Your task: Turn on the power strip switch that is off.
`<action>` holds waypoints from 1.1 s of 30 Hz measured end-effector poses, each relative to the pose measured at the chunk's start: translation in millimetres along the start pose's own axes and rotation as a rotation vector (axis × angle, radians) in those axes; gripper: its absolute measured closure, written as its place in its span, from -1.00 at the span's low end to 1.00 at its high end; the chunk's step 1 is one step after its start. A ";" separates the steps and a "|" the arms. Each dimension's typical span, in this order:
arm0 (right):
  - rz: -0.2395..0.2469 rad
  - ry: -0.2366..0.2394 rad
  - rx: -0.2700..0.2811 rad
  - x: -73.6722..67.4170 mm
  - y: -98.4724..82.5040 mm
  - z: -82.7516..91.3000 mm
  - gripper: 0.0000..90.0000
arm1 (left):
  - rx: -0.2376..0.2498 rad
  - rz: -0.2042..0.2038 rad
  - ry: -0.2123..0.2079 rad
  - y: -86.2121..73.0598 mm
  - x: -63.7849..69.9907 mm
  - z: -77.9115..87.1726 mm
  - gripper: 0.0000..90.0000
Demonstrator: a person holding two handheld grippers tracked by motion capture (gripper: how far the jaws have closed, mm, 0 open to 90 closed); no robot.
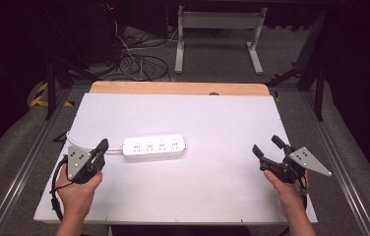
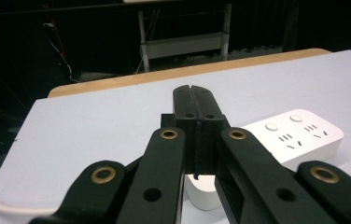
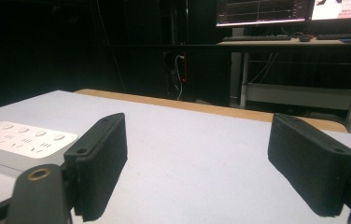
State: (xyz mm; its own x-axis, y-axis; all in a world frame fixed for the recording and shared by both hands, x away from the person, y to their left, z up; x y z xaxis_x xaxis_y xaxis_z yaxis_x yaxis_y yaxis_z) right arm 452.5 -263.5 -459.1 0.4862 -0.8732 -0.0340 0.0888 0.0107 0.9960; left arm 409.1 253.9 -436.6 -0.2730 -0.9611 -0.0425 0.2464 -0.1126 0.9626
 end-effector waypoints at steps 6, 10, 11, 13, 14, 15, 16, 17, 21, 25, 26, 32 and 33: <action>0.001 0.001 -0.010 -0.1 -1.2 -1.3 -0.55 | -0.020 0.004 -0.015 2.6 3.2 -12.0 1.00; 0.002 -0.002 -0.013 0.0 -1.6 -1.1 -0.55 | -0.030 -0.007 -0.023 7.4 5.9 -17.7 1.00; 0.002 -0.002 -0.013 -0.1 -1.6 -0.9 -0.55 | -0.040 -0.005 -0.024 11.1 6.8 -20.6 1.00; 0.002 -0.003 -0.011 0.0 -1.4 -0.4 -0.55 | -0.044 -0.002 -0.020 12.7 7.1 -22.2 1.00; 0.002 -0.003 -0.011 0.1 -1.4 -0.4 -0.55 | -0.050 0.000 -0.025 13.7 7.6 -24.3 1.00; 0.001 -0.003 -0.012 0.2 -1.6 -0.3 -0.55 | -0.057 -0.011 -0.023 14.3 7.3 -26.5 1.00; 0.001 -0.002 -0.013 0.3 -1.7 -0.3 -0.54 | -0.070 -0.014 -0.018 14.3 8.1 -31.2 1.00; 0.001 -0.002 -0.013 0.3 -1.7 -0.3 -0.54 | -0.070 -0.014 -0.018 14.3 8.1 -31.2 1.00; 0.000 -0.002 -0.015 0.9 -1.9 -0.2 -0.54 | -0.098 -0.021 -0.018 12.8 9.0 -38.8 1.00; 0.000 -0.005 -0.018 1.6 -2.3 -0.3 -0.54 | -0.125 -0.031 -0.021 10.0 10.1 -45.3 1.00; 0.000 -0.005 -0.018 1.6 -2.3 -0.3 -0.54 | -0.130 -0.033 -0.021 9.2 10.5 -46.9 1.00; 0.003 -0.002 -0.016 0.6 -1.8 -0.3 -0.53 | -0.170 -0.042 -0.023 6.3 11.6 -58.3 1.00; 0.002 -0.001 -0.016 0.6 -1.7 -0.3 -0.53 | -0.178 -0.046 -0.021 5.9 11.7 -60.5 1.00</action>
State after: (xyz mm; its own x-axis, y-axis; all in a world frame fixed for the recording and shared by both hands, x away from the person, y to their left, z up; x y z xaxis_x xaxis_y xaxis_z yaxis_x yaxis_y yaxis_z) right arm 452.9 -263.9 -460.8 0.4853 -0.8738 -0.0317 0.1016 0.0204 0.9946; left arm 463.6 226.7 -447.6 -0.3064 -0.9487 -0.0781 0.3937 -0.2010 0.8970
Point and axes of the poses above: each handheld gripper's, and its own axes: z roughly backward along the jaws, y roughly out of its top, x roughly to its right, the point moved 3 cm from there along -z, roughly forward along the jaws, and after that the axes turned 1 degree about -x, right-handed, at the moved point
